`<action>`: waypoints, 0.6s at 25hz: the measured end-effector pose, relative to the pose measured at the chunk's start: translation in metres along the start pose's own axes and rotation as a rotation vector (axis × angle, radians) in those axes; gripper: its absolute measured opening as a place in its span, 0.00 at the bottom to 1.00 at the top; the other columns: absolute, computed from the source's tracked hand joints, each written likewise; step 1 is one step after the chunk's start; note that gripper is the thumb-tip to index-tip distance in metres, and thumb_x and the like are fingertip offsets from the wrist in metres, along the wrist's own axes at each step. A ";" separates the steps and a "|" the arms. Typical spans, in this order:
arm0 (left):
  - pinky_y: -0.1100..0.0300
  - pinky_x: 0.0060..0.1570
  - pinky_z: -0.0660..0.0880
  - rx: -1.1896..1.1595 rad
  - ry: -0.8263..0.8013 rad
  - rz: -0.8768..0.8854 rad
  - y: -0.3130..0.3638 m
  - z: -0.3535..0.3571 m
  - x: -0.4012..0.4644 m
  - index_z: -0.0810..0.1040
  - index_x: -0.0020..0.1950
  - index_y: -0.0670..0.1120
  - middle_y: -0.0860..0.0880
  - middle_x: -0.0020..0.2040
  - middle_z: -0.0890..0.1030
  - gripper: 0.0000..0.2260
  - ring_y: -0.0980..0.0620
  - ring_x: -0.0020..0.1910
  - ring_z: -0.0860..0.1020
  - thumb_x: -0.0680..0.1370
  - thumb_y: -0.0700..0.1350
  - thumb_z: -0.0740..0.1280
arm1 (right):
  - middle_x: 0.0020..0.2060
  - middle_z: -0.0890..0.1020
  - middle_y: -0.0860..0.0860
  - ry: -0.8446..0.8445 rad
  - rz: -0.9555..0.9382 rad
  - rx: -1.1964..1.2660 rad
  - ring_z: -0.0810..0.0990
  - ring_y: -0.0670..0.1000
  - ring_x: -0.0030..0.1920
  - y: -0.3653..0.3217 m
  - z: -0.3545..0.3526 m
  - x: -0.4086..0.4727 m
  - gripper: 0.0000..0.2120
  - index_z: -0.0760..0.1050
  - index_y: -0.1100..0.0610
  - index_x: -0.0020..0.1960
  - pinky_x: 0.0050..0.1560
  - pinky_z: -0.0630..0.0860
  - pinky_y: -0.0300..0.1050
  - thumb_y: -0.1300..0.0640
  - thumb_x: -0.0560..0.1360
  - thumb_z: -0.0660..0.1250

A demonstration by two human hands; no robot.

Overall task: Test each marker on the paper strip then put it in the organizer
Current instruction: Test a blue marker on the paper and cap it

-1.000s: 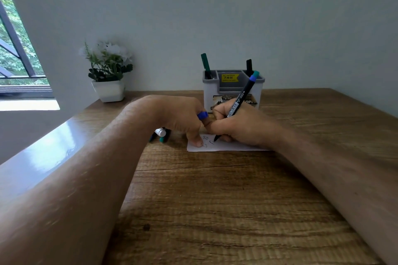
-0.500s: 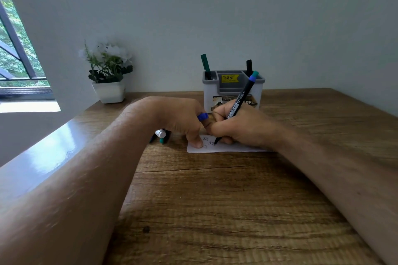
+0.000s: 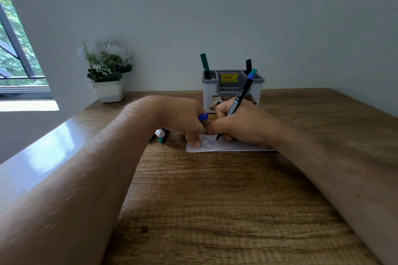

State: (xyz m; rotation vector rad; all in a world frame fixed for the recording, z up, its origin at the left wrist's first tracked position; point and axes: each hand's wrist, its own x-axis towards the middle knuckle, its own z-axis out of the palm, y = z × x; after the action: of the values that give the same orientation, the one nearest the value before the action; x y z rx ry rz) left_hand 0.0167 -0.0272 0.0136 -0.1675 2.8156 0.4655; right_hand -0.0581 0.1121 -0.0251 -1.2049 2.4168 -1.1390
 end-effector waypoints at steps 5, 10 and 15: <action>0.60 0.36 0.65 -0.126 0.085 0.026 -0.003 -0.002 -0.003 0.75 0.54 0.51 0.52 0.39 0.73 0.10 0.55 0.36 0.70 0.76 0.38 0.68 | 0.25 0.74 0.51 0.151 0.040 0.379 0.66 0.46 0.21 0.003 -0.006 0.000 0.13 0.69 0.54 0.32 0.23 0.61 0.40 0.62 0.71 0.70; 0.58 0.31 0.61 -0.540 0.265 0.052 -0.005 -0.003 0.003 0.70 0.50 0.42 0.40 0.43 0.71 0.07 0.49 0.33 0.65 0.75 0.33 0.58 | 0.29 0.74 0.52 0.233 -0.028 0.813 0.66 0.46 0.21 0.004 -0.016 0.003 0.10 0.72 0.55 0.38 0.19 0.60 0.35 0.66 0.76 0.65; 0.60 0.31 0.65 -0.594 0.366 0.026 -0.008 -0.001 0.011 0.69 0.50 0.48 0.44 0.42 0.73 0.09 0.53 0.33 0.67 0.77 0.34 0.60 | 0.31 0.79 0.54 0.282 -0.034 0.877 0.68 0.46 0.22 0.004 -0.016 0.002 0.04 0.73 0.58 0.43 0.22 0.61 0.35 0.62 0.76 0.61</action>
State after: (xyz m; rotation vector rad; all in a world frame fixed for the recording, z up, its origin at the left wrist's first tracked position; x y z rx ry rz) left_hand 0.0074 -0.0356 0.0093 -0.3672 2.9283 1.3954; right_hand -0.0693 0.1204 -0.0167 -0.8117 1.6624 -2.1570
